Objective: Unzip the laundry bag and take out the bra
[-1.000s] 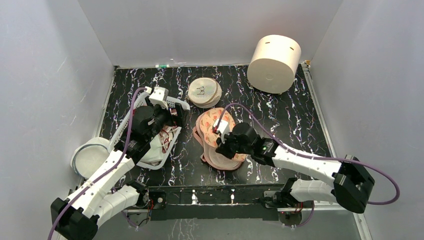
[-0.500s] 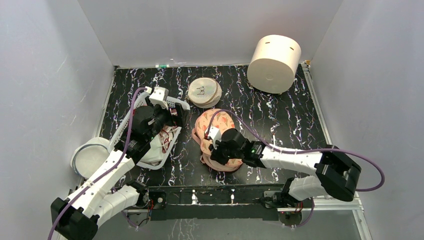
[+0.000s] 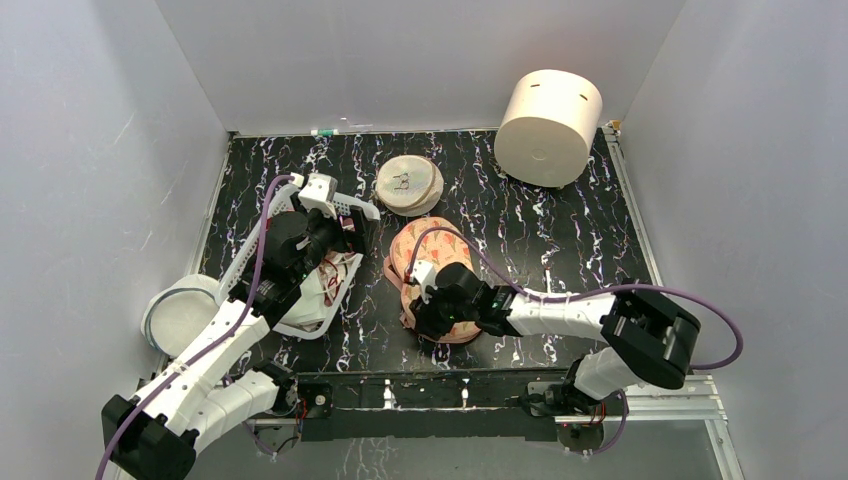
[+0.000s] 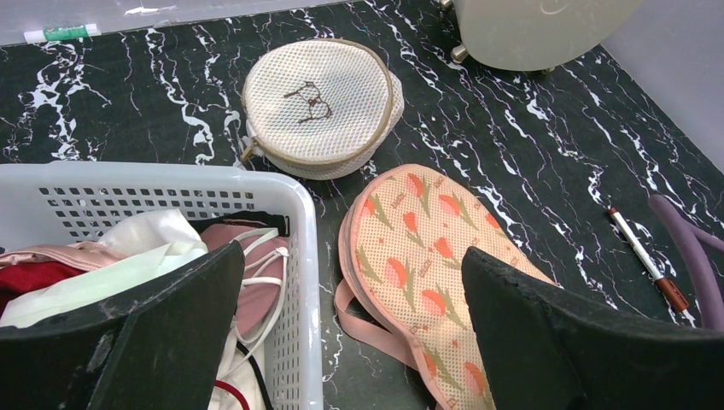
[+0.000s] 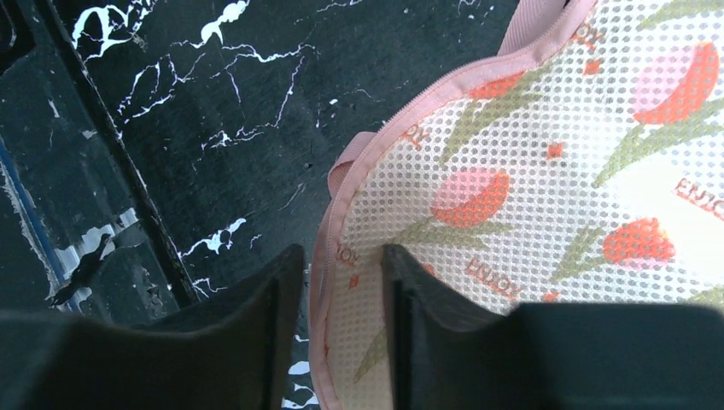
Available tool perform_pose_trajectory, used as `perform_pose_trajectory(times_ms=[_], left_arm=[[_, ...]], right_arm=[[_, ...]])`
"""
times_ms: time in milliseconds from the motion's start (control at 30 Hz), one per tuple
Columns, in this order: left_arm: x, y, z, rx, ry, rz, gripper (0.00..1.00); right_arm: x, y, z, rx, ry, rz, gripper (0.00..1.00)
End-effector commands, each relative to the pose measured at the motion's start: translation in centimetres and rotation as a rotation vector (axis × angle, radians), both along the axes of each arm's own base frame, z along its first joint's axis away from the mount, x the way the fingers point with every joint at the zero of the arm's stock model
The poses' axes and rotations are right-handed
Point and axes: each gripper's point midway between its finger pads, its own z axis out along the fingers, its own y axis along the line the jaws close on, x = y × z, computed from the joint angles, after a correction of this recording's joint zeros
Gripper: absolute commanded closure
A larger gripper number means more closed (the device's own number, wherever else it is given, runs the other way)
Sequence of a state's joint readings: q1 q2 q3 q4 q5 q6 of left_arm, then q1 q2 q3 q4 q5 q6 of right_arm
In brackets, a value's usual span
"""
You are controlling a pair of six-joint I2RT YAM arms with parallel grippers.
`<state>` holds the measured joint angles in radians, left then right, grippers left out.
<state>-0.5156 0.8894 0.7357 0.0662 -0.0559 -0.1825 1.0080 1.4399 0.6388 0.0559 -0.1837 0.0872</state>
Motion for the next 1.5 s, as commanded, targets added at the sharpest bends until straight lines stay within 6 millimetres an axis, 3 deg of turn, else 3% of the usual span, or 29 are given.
perform_pose_trajectory(times_ms=[0, 167, 300, 367, 533, 667, 800, 900, 1033, 1167, 1333, 1467], left_arm=[[0.0, -0.1, 0.2, 0.006, -0.01, -0.007, 0.02], [0.1, -0.2, 0.0, 0.01, -0.006, -0.007, 0.02], [0.2, -0.1, 0.0, 0.016, -0.005, -0.004, 0.02], [0.2, 0.0, -0.2, 0.021, -0.002, 0.0, 0.02], [0.5, 0.5, -0.6, 0.044, 0.003, 0.029, 0.02], [0.9, 1.2, -0.8, 0.067, 0.005, 0.071, 0.02], [1.5, 3.0, -0.4, 0.092, -0.008, 0.174, 0.02], [1.9, 4.7, 0.9, 0.093, -0.021, 0.271, 0.02], [1.8, 6.5, 5.5, 0.084, -0.082, 0.364, 0.02], [0.9, 8.3, 11.1, 0.065, -0.202, 0.415, 0.02], [-0.9, 9.6, 15.3, 0.006, -0.308, 0.429, 0.02], [-1.5, 9.8, 15.4, -0.016, -0.324, 0.43, 0.02]], right_arm=[[0.9, 2.1, 3.9, 0.135, -0.06, -0.006, 0.54], [2.7, 1.7, 9.5, 0.231, -0.181, -0.08, 0.18], [5.8, -0.6, 12.0, 0.274, -0.243, -0.216, 0.03], [8.1, -2.7, 12.5, 0.296, -0.236, -0.315, 0.02], [14.6, -10.8, 13.3, 0.319, -0.206, -0.682, 0.02], [17.4, -17.6, 14.4, 0.324, -0.205, -0.954, 0.02], [17.8, -24.0, 17.4, 0.295, -0.305, -1.188, 0.02], [16.7, -26.9, 21.6, 0.301, -0.424, -1.257, 0.02], [14.3, -28.4, 28.4, 0.351, -0.614, -1.217, 0.02], [12.2, -28.9, 32.7, 0.418, -0.707, -1.19, 0.02], [11.0, -28.8, 35.0, 0.487, -0.742, -1.167, 0.02], [11.4, -28.5, 34.7, 0.479, -0.717, -1.166, 0.02]])
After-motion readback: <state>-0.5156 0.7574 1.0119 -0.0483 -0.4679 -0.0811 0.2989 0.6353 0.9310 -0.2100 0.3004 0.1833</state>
